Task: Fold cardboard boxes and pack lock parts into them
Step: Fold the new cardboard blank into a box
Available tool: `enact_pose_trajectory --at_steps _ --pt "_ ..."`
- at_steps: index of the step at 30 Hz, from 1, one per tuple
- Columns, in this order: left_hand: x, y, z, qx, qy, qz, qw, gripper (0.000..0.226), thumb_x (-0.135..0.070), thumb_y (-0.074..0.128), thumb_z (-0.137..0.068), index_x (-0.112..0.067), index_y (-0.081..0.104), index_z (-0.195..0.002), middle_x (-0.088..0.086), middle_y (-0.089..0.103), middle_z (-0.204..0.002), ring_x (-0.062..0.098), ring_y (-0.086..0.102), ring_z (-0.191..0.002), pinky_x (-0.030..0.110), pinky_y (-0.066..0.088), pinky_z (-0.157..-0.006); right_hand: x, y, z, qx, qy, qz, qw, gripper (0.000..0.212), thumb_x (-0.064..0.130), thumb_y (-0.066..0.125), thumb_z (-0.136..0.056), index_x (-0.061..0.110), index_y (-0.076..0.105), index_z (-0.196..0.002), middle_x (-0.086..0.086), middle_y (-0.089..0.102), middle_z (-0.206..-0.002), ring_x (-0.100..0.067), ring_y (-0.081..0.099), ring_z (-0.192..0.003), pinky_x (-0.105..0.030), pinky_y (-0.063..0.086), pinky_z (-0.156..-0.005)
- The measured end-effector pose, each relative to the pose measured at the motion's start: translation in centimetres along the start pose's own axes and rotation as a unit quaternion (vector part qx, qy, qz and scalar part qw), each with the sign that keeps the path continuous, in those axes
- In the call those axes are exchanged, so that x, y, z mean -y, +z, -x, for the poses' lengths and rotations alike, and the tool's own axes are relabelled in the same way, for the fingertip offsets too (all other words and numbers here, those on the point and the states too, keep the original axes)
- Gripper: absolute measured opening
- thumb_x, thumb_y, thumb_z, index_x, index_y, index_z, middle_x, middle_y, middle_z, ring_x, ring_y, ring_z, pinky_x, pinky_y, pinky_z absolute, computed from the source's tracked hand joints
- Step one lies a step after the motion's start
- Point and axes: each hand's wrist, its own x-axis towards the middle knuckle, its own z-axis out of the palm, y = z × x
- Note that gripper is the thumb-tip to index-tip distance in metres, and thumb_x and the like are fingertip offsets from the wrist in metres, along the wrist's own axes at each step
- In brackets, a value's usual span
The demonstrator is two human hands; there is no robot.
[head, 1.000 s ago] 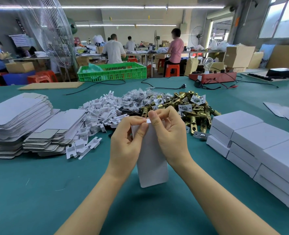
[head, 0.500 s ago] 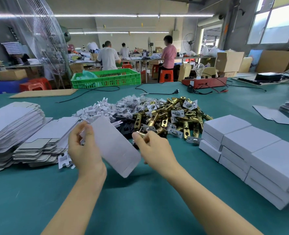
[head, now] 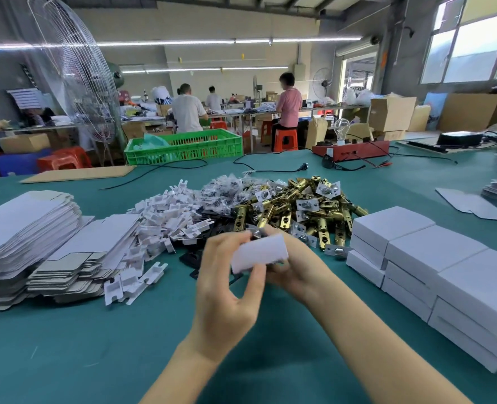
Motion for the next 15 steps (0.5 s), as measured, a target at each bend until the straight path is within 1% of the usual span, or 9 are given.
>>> enact_pose_trajectory --at_steps 1,3,4,6,8,9,11,13,15 --pt "0.1 0.2 0.3 0.028 0.023 -0.013 0.999 0.034 -0.015 0.061 -0.086 -0.011 0.054 -0.118 0.004 0.052 -0.112 0.014 0.053 -0.108 0.023 0.043 -0.094 0.2 -0.4 -0.2 -0.004 -0.002 -0.004 1.0 0.02 0.023 0.061 -0.091 0.005 0.06 -0.099 -0.013 0.063 -0.081 -0.023 0.061 -0.068 -0.029 0.053 -0.053" --pt "0.6 0.4 0.9 0.096 0.042 -0.03 0.994 0.038 -0.013 0.061 -0.082 -0.012 0.053 -0.119 0.008 0.053 -0.111 0.015 0.053 -0.107 0.021 0.043 -0.096 0.3 -0.9 -0.6 -0.049 -0.016 0.01 0.999 0.032 0.017 0.065 -0.088 0.005 0.05 -0.114 -0.017 0.063 -0.099 -0.026 0.062 -0.072 -0.03 0.05 -0.052" --pt "0.9 0.4 1.2 0.125 0.037 -0.033 0.991 0.039 -0.012 0.062 -0.08 -0.013 0.054 -0.118 0.008 0.054 -0.11 0.016 0.053 -0.104 0.021 0.043 -0.094 0.2 -1.1 -0.8 -0.082 -0.03 0.019 0.996 0.041 0.014 0.066 -0.086 0.01 0.044 -0.12 -0.017 0.061 -0.106 -0.028 0.063 -0.075 -0.033 0.052 -0.053" --pt "1.3 0.5 1.5 0.146 -0.002 -0.014 0.989 0.037 -0.005 0.065 -0.077 -0.012 0.059 -0.113 0.004 0.057 -0.102 0.013 0.055 -0.095 0.016 0.044 -0.087 -0.3 -1.4 -1.1 -0.114 -0.078 0.022 0.99 0.048 0.008 0.068 -0.084 0.02 0.037 -0.119 -0.014 0.058 -0.105 -0.028 0.066 -0.076 -0.037 0.056 -0.055" --pt "1.6 0.5 1.5 0.131 -0.062 0.005 0.989 0.037 -0.005 0.068 -0.075 -0.014 0.061 -0.11 -0.001 0.058 -0.097 0.007 0.055 -0.092 0.011 0.042 -0.086 -0.8 -1.7 -1.5 -0.095 -0.143 0.033 0.985 0.05 0.005 0.069 -0.083 0.025 0.039 -0.117 -0.012 0.06 -0.104 -0.027 0.068 -0.074 -0.037 0.057 -0.055" --pt "1.8 0.5 1.5 0.121 -0.091 -0.001 0.989 0.039 -0.01 0.069 -0.075 -0.019 0.059 -0.111 -0.003 0.057 -0.1 0.007 0.055 -0.096 0.011 0.04 -0.087 -1.0 -1.9 -1.6 -0.077 -0.174 0.044 0.981 0.049 0.004 0.07 -0.083 0.026 0.041 -0.117 -0.012 0.062 -0.104 -0.026 0.069 -0.075 -0.036 0.057 -0.056" --pt "2.3 0.6 1.5 0.106 -0.165 -0.017 0.98 0.051 -0.024 0.073 -0.074 -0.029 0.051 -0.12 -0.006 0.049 -0.116 0.004 0.048 -0.112 0.013 0.037 -0.096 -1.2 -2.1 -1.8 -0.026 -0.218 0.057 0.974 0.049 0.003 0.069 -0.083 0.027 0.046 -0.119 -0.011 0.068 -0.103 -0.023 0.071 -0.077 -0.035 0.056 -0.059" --pt "3.1 0.6 1.3 0.108 -0.26 -0.001 0.96 0.066 -0.028 0.078 -0.077 -0.032 0.043 -0.132 -0.01 0.043 -0.129 0.002 0.041 -0.124 0.018 0.034 -0.104 -1.3 -2.2 -1.9 0.033 -0.24 0.054 0.969 0.054 0.004 0.071 -0.082 0.03 0.048 -0.123 -0.007 0.072 -0.099 -0.022 0.071 -0.081 -0.035 0.056 -0.063" --pt "3.8 0.5 1.1 0.134 -0.342 0.075 0.927 0.069 -0.022 0.08 -0.079 -0.033 0.042 -0.136 -0.008 0.051 -0.132 0.006 0.05 -0.124 0.025 0.04 -0.103 -1.5 -2.0 -1.8 0.067 -0.256 0.065 0.962 0.057 0.008 0.072 -0.077 0.036 0.05 -0.122 -0.003 0.072 -0.096 -0.02 0.069 -0.085 -0.035 0.056 -0.07"
